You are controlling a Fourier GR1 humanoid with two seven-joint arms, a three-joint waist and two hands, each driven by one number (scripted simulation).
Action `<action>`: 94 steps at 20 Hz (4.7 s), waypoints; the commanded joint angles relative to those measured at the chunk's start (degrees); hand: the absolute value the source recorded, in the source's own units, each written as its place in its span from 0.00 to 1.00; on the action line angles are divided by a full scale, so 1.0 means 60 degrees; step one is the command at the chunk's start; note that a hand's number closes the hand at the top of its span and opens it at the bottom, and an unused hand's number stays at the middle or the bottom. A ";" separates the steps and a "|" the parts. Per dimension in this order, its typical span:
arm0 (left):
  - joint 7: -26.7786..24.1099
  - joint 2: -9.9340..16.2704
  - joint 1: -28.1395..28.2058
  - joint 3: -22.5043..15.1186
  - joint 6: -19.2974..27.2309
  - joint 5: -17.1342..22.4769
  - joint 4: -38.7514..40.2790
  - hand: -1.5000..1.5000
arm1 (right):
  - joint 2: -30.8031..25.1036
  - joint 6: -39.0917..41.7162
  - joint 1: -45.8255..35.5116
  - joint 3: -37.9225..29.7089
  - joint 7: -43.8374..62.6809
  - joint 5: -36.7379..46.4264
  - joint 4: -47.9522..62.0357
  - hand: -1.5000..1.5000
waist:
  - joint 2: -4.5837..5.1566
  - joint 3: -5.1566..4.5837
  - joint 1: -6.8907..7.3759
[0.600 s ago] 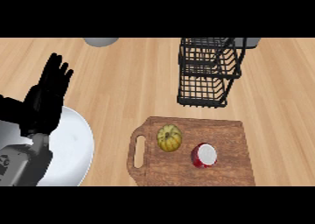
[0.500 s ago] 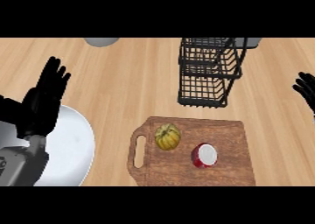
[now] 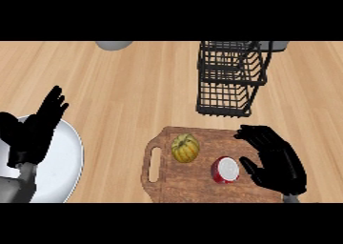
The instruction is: Pick the can from the cutting board and place it in the tiered basket
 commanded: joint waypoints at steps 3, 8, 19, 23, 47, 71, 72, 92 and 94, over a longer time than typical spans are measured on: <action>0.0163 0.0351 0.1033 -0.0177 -0.0497 -0.0036 0.0703 0.50 | -0.2297 0.0234 0.0033 0.0942 -0.0144 0.3403 0.0510 0.00 | -0.0089 -0.0245 -0.0053; -0.0229 0.0570 0.1209 0.0085 -0.1073 0.0106 0.1003 0.50 | -0.3478 0.0171 -0.1109 0.1423 0.0762 0.5123 0.0519 0.00 | -0.0084 -0.0238 -0.0012; -0.0671 0.0424 0.1481 0.0375 -0.1351 -0.0027 0.1425 0.50 | -0.3574 0.2939 -0.3180 0.2188 0.3511 0.4043 -0.0135 0.00 | -0.0102 -0.0217 -0.0255; -0.0652 0.0262 0.1237 0.0426 -0.1232 -0.0159 0.1640 0.50 | -0.3582 0.3678 -0.3719 0.2248 0.4589 0.3474 0.0100 0.00 | -0.0084 -0.0218 -0.0314; -0.0883 0.0148 0.1870 0.0937 -0.1773 -0.0252 0.1637 0.50 | -0.3992 0.5190 -0.3520 0.1959 0.5718 0.3380 0.0738 0.00 | -0.0105 -0.0203 -0.0417; -0.0552 -0.0050 0.1769 0.1208 -0.2010 -0.0555 0.1254 0.50 | -0.1301 0.3968 -0.3769 0.2588 0.5607 0.5188 0.1889 0.00 | -0.0107 -0.0203 -0.0244; -0.1048 -0.0275 0.1715 0.1161 -0.2065 -0.0674 0.1764 0.50 | -0.1324 0.4029 -0.3741 0.2644 0.5092 0.5399 0.2133 0.00 | -0.0071 -0.0206 -0.0283; -0.0804 -0.0396 0.1631 0.1519 -0.2023 -0.0944 0.1717 0.50 | -0.0505 0.3023 -0.2946 0.2584 0.3510 0.6494 0.1806 1.00 | -0.0088 -0.0205 -0.0412; -0.0338 -0.0064 0.1634 0.1681 -0.2236 -0.0758 0.1396 0.50 | -0.0645 0.2856 -0.2989 0.2288 0.3616 0.6549 0.1763 1.00 | -0.0105 -0.0201 -0.0382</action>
